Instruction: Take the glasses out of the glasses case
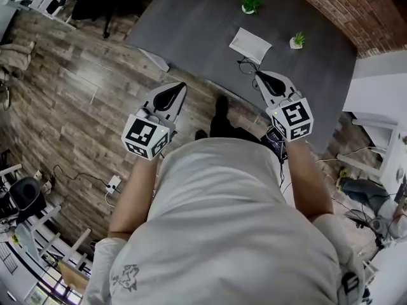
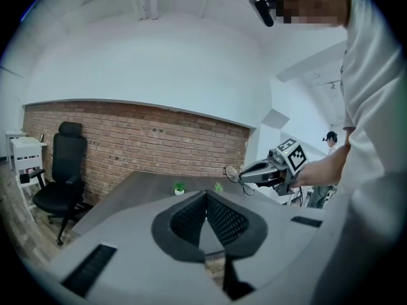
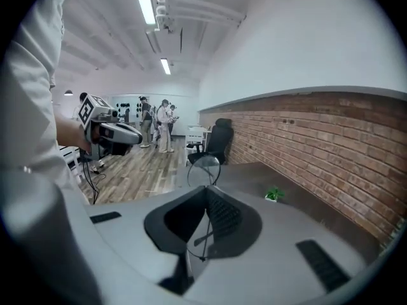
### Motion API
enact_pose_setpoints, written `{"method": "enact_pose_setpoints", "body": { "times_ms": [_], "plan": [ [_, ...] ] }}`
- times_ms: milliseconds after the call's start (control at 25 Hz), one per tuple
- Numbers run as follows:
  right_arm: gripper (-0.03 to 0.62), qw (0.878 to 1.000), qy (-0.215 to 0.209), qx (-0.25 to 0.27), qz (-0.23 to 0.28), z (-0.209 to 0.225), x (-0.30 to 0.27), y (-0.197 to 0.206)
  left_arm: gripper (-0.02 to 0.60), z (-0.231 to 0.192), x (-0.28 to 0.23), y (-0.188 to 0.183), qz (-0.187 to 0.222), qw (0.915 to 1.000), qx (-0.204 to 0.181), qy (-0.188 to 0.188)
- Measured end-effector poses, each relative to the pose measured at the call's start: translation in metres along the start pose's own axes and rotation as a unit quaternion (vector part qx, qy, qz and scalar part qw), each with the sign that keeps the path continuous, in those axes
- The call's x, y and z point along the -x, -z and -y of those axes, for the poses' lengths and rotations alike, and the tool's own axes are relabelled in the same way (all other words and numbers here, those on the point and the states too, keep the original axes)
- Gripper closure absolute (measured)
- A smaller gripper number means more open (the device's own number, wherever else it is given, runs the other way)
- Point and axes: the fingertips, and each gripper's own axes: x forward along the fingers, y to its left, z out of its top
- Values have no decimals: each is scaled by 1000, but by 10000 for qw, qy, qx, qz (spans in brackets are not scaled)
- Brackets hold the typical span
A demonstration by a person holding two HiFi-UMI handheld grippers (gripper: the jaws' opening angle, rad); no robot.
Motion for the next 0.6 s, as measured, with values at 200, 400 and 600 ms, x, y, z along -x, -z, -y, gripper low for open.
{"method": "enact_pose_setpoints", "body": {
  "times_ms": [200, 400, 600],
  "plan": [
    [579, 9996, 54, -23, 259, -29, 32, -8, 569, 23, 21, -10, 91, 9997, -109, 218],
    [579, 9989, 81, -20, 468, -46, 55, -19, 570, 45, 35, -22, 285, 9988, -199, 354],
    [579, 9978, 54, -16, 663, -49, 76, -26, 569, 67, 31, -32, 355, 9977, -288, 501]
  ]
}}
